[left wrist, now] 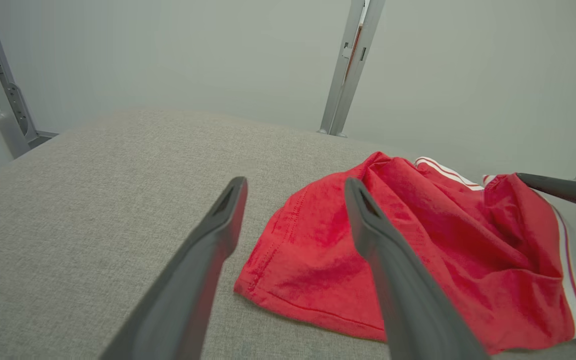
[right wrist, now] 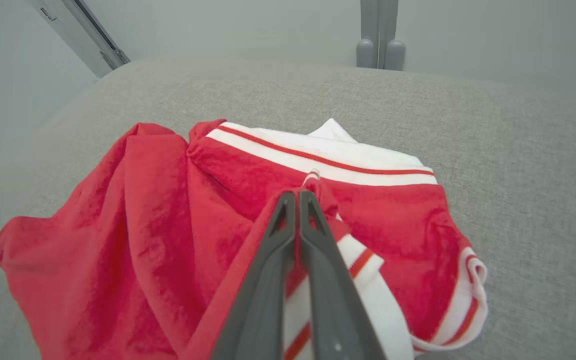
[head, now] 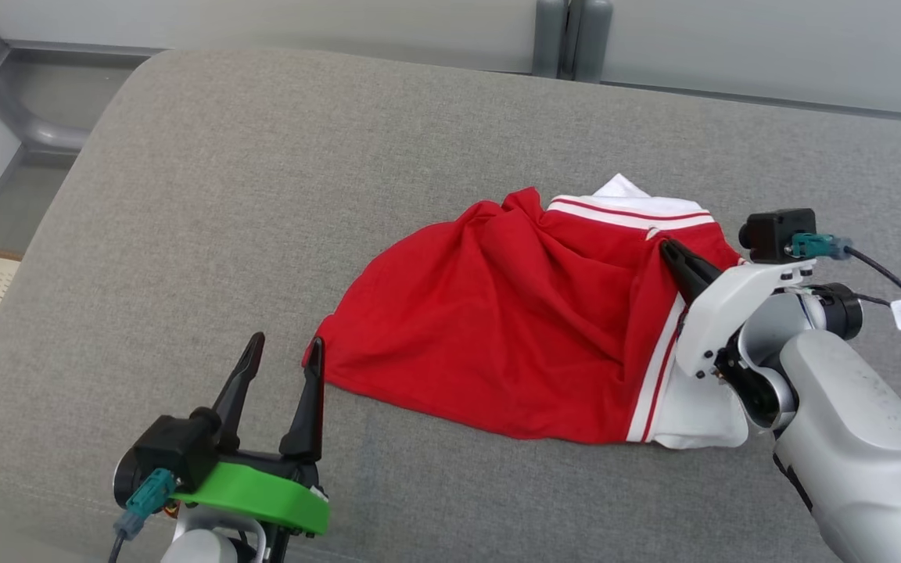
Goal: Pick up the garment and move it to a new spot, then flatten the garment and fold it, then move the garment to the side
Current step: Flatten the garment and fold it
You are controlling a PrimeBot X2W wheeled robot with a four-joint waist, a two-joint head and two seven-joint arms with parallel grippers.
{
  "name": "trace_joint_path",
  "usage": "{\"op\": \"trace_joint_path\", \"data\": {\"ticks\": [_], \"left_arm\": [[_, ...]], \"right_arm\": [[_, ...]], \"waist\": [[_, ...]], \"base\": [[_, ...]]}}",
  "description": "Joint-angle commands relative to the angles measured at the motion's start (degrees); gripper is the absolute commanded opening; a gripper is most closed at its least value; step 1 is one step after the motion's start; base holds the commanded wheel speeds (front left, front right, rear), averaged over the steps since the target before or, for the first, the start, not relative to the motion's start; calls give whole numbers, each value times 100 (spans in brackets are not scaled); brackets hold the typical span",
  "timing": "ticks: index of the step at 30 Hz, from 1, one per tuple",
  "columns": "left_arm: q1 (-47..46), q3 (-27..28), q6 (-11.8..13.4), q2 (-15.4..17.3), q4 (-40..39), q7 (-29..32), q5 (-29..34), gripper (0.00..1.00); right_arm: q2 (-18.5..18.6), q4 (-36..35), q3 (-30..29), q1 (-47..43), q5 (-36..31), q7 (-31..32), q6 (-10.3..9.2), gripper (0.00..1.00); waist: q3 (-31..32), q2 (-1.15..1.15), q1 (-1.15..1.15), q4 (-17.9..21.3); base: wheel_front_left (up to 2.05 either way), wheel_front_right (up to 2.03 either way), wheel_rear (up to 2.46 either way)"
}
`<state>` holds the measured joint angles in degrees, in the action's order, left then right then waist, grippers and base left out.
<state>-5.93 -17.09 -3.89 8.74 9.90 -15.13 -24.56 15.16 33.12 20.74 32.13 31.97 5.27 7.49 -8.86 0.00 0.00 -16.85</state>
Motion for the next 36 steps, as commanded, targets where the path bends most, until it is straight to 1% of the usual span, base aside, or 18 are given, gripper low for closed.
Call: {"op": "trace_joint_path", "data": {"ticks": [1, 4, 8, 11, 13, 16, 19, 26, 30, 31, 32, 33, 34, 35, 36], "left_arm": [[-100, 31, -36, -11, 40, 0, 41, 100], [-101, 77, -85, -25, 107, 0, 102, 100], [-13, 157, -125, -58, 102, 0, 175, 100], [52, 161, -166, -106, 82, 0, 217, 100], [96, 134, -191, -136, 93, 0, 220, 100], [85, 98, -218, -185, 111, 0, 238, 100], [18, 34, -262, -222, 162, 0, 264, 100], [-125, 64, -301, -272, 302, 0, 280, 100], [-175, 72, -312, -303, 376, 0, 295, 100], [-176, 91, -316, -305, 391, 0, 298, 100], [-178, 108, -313, -308, 399, 0, 302, 100], [-182, 116, -311, -314, 409, 0, 307, 100], [-184, 124, -314, -320, 419, 0, 313, 100], [-184, 137, -317, -324, 429, 0, 316, 100], [-174, 156, -318, -322, 430, 0, 321, 100]], "right_arm": [[-53, 109, 58, 112, 29, -93, 0, 100], [-69, 274, 162, 183, 63, -428, -1, 100], [2, 75, 178, -44, 167, -1000, 0, 100], [191, -165, -90, -374, 229, -1422, -1, 100], [293, -279, -291, -646, 220, -1550, -1, 100], [383, -371, -529, -1018, 280, -1489, 0, 100], [424, -462, -586, -1275, 361, -1314, 0, 100], [322, -642, -255, -1394, 734, -642, 0, 100], [260, -538, -78, -1312, 933, -369, 0, 100], [248, -496, -23, -1293, 969, -287, 0, 96], [241, -465, 16, -1282, 1002, -235, 0, 83], [252, -420, 47, -1257, 1012, -197, 0, 45], [264, -385, 65, -1232, 997, -178, 0, 35], [275, -350, 66, -1198, 946, -220, 0, 1], [267, -337, 56, -1170, 918, -251, 0, 0]], "waist": [[-55, 0, 0, -43], [24, 0, 0, 123], [168, 0, 0, 418], [240, 0, 0, 618], [260, 0, 0, 702], [215, 0, 0, 762], [129, 0, 0, 728], [-10, 0, 0, 545], [-15, 0, 0, 434], [-10, 0, 0, 417], [-7, 0, 0, 407], [-5, 0, 0, 399], [-4, 0, 0, 398], [1, 0, 0, 404], [12, 0, 0, 427]], "base": [[0, 0, 0], [0, 0, 0], [0, 0, 0], [0, 0, 0], [0, 0, 0], [0, 0, 0], [0, 0, 0], [0, 0, 0], [0, 0, 0], [0, 0, 0], [0, 0, 0], [0, 0, 0], [0, 0, 0], [0, 0, 0], [0, 0, 0]]}}
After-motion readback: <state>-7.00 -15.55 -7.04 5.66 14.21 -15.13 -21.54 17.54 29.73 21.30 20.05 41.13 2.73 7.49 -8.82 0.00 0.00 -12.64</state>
